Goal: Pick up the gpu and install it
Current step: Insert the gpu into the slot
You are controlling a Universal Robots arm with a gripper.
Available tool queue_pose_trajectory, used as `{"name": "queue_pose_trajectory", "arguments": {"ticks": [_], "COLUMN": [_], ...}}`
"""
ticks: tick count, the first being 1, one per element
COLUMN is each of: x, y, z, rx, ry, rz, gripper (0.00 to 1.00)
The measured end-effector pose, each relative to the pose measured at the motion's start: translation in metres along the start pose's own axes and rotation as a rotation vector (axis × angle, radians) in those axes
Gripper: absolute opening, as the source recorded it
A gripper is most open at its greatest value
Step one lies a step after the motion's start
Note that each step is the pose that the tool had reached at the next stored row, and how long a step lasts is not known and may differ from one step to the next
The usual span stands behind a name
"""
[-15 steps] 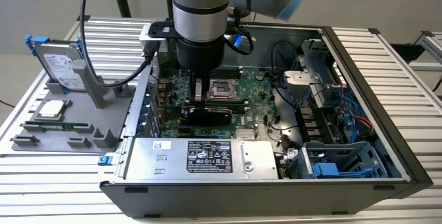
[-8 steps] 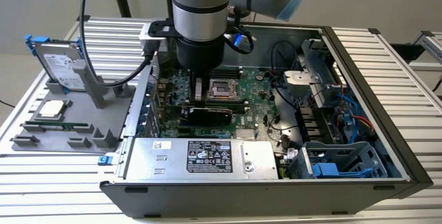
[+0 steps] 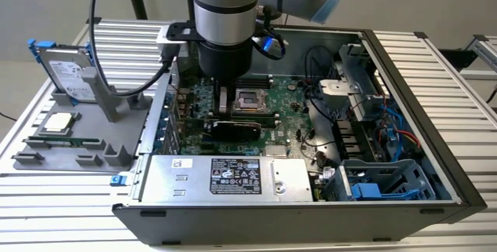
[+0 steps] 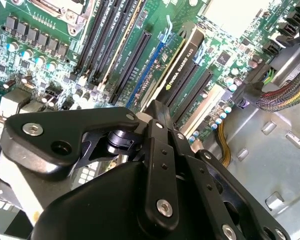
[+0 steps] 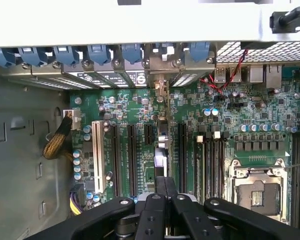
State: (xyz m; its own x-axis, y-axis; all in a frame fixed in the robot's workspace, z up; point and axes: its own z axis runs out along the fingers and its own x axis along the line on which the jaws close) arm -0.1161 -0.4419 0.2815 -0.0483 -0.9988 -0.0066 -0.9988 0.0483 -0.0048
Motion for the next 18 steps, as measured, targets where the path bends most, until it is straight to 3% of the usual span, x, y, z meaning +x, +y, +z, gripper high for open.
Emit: {"name": "queue_pose_trajectory", "arguments": {"ticks": [18], "x": [0.0], "y": [0.0], "z": [-0.0026], "rx": [-0.0001], "ry": [0.0001], "rz": [0.0], "gripper": [0.0]}}
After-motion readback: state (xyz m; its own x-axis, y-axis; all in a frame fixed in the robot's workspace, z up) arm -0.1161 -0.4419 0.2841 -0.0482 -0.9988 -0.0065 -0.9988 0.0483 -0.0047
